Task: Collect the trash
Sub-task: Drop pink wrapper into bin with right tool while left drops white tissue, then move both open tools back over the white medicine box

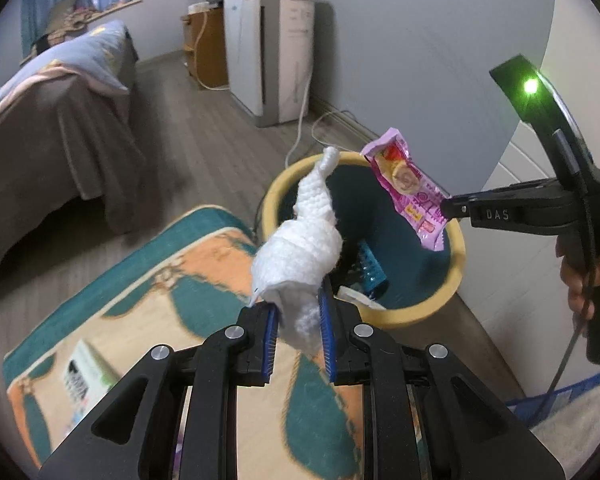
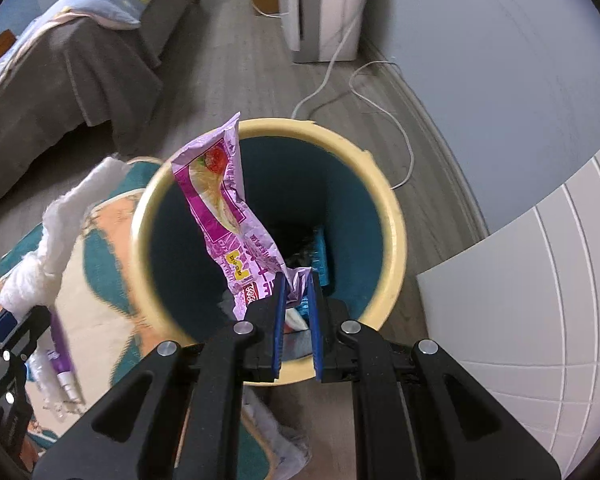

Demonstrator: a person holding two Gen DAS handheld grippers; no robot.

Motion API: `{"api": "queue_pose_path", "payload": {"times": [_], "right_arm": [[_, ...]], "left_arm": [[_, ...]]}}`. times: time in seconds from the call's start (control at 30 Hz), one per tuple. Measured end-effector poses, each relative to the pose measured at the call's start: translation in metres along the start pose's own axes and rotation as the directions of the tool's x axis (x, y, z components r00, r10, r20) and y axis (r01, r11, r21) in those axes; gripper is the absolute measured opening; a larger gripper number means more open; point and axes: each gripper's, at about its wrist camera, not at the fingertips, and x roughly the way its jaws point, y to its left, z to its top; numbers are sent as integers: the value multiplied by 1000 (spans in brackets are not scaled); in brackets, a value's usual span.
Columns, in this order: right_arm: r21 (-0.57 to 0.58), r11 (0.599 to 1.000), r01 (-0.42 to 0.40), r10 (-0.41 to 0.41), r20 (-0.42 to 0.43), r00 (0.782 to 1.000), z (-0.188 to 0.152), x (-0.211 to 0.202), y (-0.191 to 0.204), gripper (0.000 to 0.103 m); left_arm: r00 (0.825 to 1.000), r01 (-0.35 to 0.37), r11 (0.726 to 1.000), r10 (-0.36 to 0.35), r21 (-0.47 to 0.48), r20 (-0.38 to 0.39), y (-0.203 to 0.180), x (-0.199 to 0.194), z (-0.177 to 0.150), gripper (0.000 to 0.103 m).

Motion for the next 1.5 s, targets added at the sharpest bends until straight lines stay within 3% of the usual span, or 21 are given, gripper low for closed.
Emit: {"api": "queue_pose_path", "payload": {"times": [0.37,0.47,0.53,0.63,0.7,0.77,0.93,1.17,1.3,1.5], "right_arm": [[-3,999,50,-50,2,999,6,9,2,11],[11,998,65,-66,8,998,6,8,-1,15],[14,997,78,-78,12,997,6,8,-1,19],[21,997,78,-78,9,997,7,9,-2,25],[31,997,72,-72,13,997,7,7,-2,42],[38,997,65,-66,26,997,8,4,-1,65],[37,999,37,-39,73,997,10,-12,8,96],[12,999,30,-31,92,995,6,-27,32,97],[-52,998,31,-25,118,993,0,-44,64,97],[-183,983,-5,39,182,982,-11,-76,132,97]], "left_arm": [[1000,13,998,-12,56,-21,-15,47,20,21],[1000,26,997,-25,70,-12,-20,54,27,34],[1000,17,998,-17,68,-4,-21,53,28,55],[1000,26,998,-26,59,8,-20,47,26,73],[1000,0,997,-1,71,17,-19,41,22,85],[999,-39,996,37,85,33,-18,32,18,92],[997,-74,996,72,43,41,-3,7,6,95],[991,-107,993,111,-58,77,30,-55,-14,96],[982,-164,981,173,-104,76,56,-92,-30,96],[952,-284,943,298,-172,64,110,-150,-58,97]]}}
